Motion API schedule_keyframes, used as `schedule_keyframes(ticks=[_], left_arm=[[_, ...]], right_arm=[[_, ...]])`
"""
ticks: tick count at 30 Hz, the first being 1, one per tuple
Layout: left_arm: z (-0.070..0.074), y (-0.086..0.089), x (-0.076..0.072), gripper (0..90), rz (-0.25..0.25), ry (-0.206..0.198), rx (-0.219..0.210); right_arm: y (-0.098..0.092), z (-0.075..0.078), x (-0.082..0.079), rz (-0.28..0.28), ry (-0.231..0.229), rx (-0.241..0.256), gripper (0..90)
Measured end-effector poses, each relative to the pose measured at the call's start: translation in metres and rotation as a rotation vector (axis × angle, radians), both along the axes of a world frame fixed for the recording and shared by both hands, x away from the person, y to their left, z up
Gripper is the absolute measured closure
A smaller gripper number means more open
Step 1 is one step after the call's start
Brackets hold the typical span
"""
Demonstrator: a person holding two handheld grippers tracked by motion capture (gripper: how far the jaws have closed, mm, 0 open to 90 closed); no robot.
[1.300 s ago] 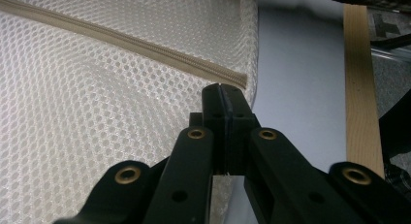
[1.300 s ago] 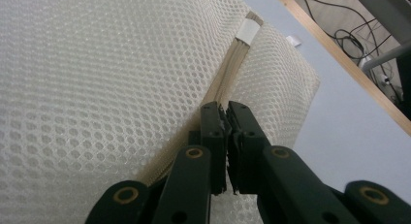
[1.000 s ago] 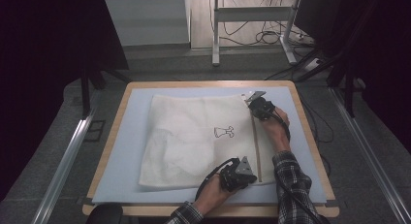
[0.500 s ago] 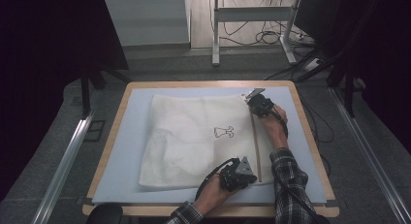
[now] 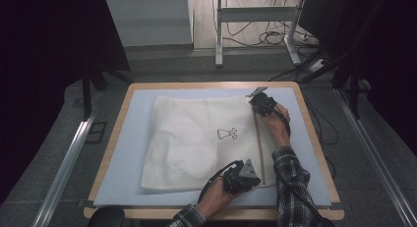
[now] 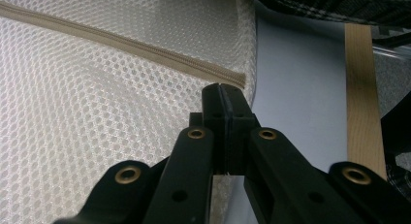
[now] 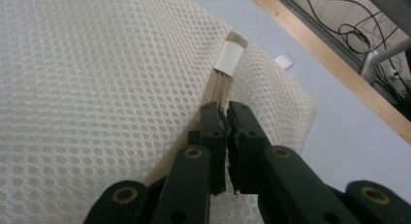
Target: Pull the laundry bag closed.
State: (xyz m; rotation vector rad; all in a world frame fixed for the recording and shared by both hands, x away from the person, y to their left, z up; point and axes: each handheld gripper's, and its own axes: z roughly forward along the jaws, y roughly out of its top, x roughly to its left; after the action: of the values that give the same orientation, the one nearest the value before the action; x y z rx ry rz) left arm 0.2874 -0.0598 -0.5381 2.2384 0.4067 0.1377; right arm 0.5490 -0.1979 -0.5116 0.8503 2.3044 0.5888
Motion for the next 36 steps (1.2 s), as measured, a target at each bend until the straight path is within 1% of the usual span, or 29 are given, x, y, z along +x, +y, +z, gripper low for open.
schedule_keyframes(ticks=[6,11,13,19,22,23,30,32,34,36], left_arm=[[0.0,0.0,0.0,89.9,0.001,0.004,-0.002],[0.0,-0.001,-0.002,89.9,0.003,-0.015,0.005],[0.0,-0.001,-0.003,89.9,0.005,-0.023,0.003],[0.0,-0.002,-0.003,89.9,0.007,-0.02,-0.001],[0.0,-0.002,-0.004,89.9,0.009,-0.026,0.002],[0.0,-0.001,-0.003,89.9,0.001,-0.034,0.017],[0.0,-0.001,-0.002,89.9,0.002,-0.012,0.007],[0.0,0.0,0.0,89.9,0.001,0.003,0.0],[0.0,0.0,0.001,89.8,0.002,0.013,-0.004],[0.0,0.0,0.0,89.8,0.002,0.01,-0.005]], right_arm=[[0.002,-0.001,0.004,0.002,-0.004,-0.008,84.7],[0.005,-0.001,0.007,0.006,-0.008,-0.024,84.8],[0.006,-0.001,0.008,0.009,-0.02,-0.037,84.8],[0.009,-0.001,0.014,0.009,-0.026,-0.05,84.9],[0.01,-0.002,0.017,0.011,-0.026,-0.055,84.7],[0.01,-0.002,0.018,0.008,-0.025,-0.054,84.7],[0.011,-0.003,0.03,0.001,-0.01,-0.045,83.0],[0.01,-0.003,0.032,-0.005,-0.001,-0.025,82.6],[0.007,-0.003,0.031,-0.019,0.007,0.006,82.8],[0.005,-0.002,0.03,-0.028,0.021,0.04,82.9]])
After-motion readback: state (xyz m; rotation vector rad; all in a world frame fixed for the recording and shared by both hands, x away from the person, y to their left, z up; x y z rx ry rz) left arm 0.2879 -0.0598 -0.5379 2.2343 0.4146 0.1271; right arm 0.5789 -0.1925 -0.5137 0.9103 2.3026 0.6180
